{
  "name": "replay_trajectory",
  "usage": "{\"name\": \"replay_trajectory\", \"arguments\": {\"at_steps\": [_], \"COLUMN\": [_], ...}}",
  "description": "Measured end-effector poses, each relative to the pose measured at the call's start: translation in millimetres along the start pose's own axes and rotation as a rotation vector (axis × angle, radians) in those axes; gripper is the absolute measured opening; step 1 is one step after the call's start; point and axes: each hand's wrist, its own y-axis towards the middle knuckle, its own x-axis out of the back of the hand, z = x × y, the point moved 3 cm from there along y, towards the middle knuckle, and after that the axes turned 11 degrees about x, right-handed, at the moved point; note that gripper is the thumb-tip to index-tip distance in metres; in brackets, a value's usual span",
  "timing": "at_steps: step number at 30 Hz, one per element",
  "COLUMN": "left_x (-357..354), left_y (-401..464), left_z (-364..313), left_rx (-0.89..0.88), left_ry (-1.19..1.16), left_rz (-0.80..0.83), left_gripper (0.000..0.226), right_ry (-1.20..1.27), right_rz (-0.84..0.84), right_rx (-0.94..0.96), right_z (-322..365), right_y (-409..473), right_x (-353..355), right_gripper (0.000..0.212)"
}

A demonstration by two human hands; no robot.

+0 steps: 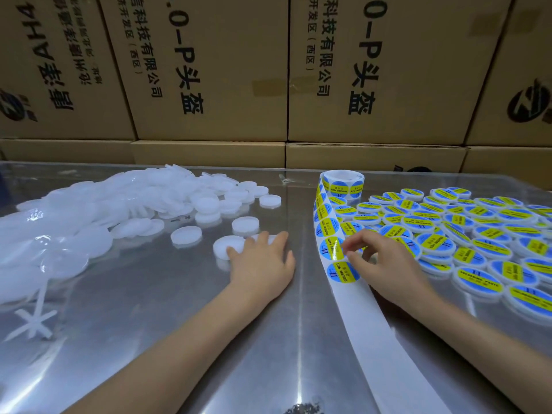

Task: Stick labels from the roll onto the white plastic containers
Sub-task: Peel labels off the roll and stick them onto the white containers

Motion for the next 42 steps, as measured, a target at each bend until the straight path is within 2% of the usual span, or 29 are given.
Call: {"name": "replay_trajectory", "arguments": {"at_steps": [3, 6, 11, 13, 18, 28, 34, 42], "left_x": [2, 7, 12, 10, 3, 6, 8, 11], "left_y": [-4, -6, -20, -26, -22, -14, -14, -17], "left_z": [-5, -4, -21, -28, -27, -28, -28, -25], "left_rx": [-0.066, -0.149, -0.463, -0.536, -0.463, -0.435, -0.421, -0.454], "left_ry": [-0.036, -0.093, -0.269, -0.316, -0.274, -0.306, -0.407, -0.386], "left_rz": [-0.007, -0.015, 0.038, 0.08, 0.166, 0.153, 0.15, 0.142], "left_gripper": [0.048, 0.052, 0.062, 0.069, 0.083, 0.052, 0.043, 0.037], "right_ry": [-0.051, -0.108, -0.15, -0.151, -0.122, -0.148, -0.15, -0.092], "right_rz": [0.122, 0.188, 0.228, 0.227, 0.223, 0.177, 0.078, -0.055], "right_rx": [0.064, 0.087, 0.056, 0.065, 0.06, 0.143, 0.198, 0.239], "right_z": [3, 2, -1, 0, 0, 1, 5, 16], "right_y": [-3, -4, -2, -2, -2, -2, -3, -5], "right_x": [-3, -5, -7, -7, -10, -12, -9, -3], "right_gripper": [0.022, 0.037, 0.049, 0.051, 0.052, 0.049, 0.029, 0.026]}}
